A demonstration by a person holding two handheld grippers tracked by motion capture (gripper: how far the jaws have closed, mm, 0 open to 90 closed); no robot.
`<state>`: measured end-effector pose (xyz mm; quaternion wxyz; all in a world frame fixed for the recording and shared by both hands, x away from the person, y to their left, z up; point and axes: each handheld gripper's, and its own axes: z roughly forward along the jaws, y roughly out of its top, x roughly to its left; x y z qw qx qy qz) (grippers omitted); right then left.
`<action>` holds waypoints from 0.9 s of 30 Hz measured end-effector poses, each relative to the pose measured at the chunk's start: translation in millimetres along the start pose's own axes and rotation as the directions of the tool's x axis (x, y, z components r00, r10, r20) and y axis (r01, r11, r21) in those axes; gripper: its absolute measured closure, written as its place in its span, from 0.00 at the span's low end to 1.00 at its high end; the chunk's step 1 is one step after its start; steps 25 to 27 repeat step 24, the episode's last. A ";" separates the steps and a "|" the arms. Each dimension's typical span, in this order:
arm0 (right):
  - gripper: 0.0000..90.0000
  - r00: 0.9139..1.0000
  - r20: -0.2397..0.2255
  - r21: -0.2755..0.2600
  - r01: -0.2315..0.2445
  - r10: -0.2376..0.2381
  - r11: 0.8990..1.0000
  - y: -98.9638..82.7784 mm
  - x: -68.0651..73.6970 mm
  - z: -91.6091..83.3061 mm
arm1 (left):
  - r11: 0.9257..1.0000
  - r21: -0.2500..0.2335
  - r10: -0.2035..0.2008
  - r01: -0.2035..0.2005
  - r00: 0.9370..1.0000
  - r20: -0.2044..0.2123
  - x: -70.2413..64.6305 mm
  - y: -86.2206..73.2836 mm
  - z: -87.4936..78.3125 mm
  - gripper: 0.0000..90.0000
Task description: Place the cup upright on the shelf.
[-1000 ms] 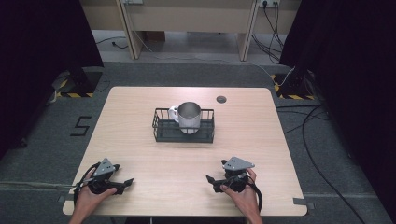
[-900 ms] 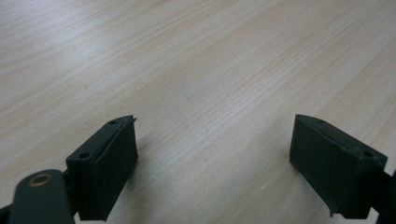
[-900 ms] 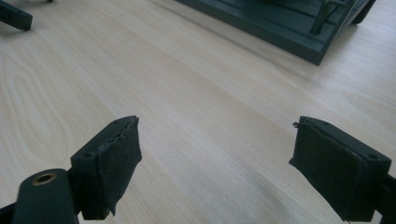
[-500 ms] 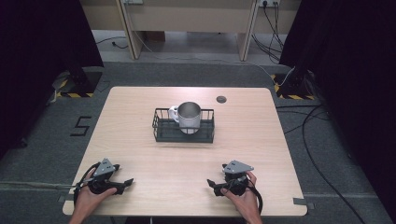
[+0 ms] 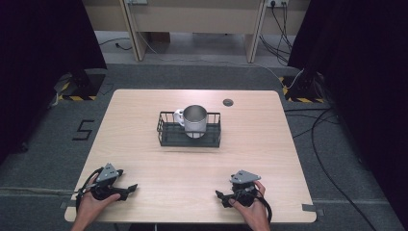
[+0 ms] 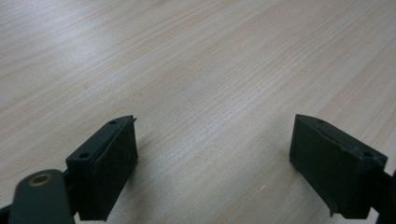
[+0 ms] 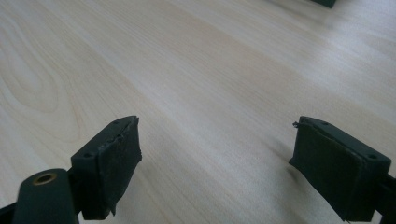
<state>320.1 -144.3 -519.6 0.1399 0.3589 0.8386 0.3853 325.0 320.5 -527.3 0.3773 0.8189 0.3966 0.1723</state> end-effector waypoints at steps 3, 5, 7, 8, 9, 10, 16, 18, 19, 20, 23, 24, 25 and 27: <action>0.17 1.000 0.001 0.015 -0.002 0.002 1.000 -2.0 0.1 0.2 | 1.000 0.000 0.001 -0.001 1.000 -0.001 0.0 -0.1 0.0 0.16; 0.17 1.000 0.008 0.020 0.003 -0.004 1.000 -2.6 0.7 -0.3 | 1.000 0.000 0.001 -0.001 1.000 0.000 0.0 -0.1 0.0 0.16; 0.17 1.000 0.011 0.025 0.010 -0.010 1.000 -3.1 1.1 -0.9 | 1.000 0.000 0.001 -0.001 1.000 -0.001 0.0 -0.1 0.0 0.16; 0.17 1.000 0.013 0.029 0.016 -0.017 0.999 -3.2 1.2 -1.3 | 1.000 0.000 0.001 -0.001 1.000 0.000 0.0 -0.1 0.0 0.16; 0.17 1.000 0.016 0.034 0.022 -0.022 0.999 -3.3 1.4 -1.6 | 1.000 0.000 0.001 -0.001 1.000 0.000 0.0 -0.1 0.0 0.16; 0.17 0.999 0.020 0.035 0.027 -0.027 0.999 -3.6 1.6 -1.7 | 1.000 0.000 0.001 -0.001 1.000 0.000 0.0 -0.1 0.0 0.16; 0.15 0.999 0.028 0.037 0.038 -0.039 0.999 -4.6 2.4 -1.5 | 1.000 0.000 0.001 -0.001 1.000 0.000 0.0 -0.1 0.0 0.16; 0.13 0.999 0.029 0.039 0.037 -0.038 0.999 -4.5 2.6 -1.2 | 1.000 0.000 0.001 -0.001 1.000 0.000 0.0 -0.1 0.0 0.16; 0.13 0.999 0.030 0.040 0.036 -0.037 0.999 -4.5 2.5 -0.9 | 1.000 0.000 0.001 -0.001 1.000 0.000 0.0 -0.1 0.0 0.16; 0.12 0.999 0.033 0.042 0.035 -0.037 0.998 -4.4 2.3 -0.8 | 1.000 0.000 0.001 -0.001 1.000 0.000 0.0 -0.1 0.0 0.16; 0.10 0.999 0.037 0.047 0.033 -0.035 0.998 -4.2 2.5 -0.4 | 1.000 0.000 0.001 -0.001 1.000 -0.001 0.0 -0.1 0.0 0.16; 0.09 0.999 0.038 0.048 0.033 -0.035 0.998 -4.2 2.5 -0.3 | 1.000 0.000 0.001 -0.001 1.000 -0.001 0.0 -0.1 0.0 0.16; 0.09 0.999 0.038 0.048 0.033 -0.035 0.998 -4.2 2.5 -0.3 | 1.000 0.000 0.001 -0.001 1.000 -0.001 0.0 -0.1 0.0 0.16; 0.09 0.999 0.038 0.048 0.033 -0.035 0.998 -4.2 2.5 -0.3 | 1.000 0.000 0.001 -0.001 1.000 -0.001 0.0 -0.1 0.0 0.16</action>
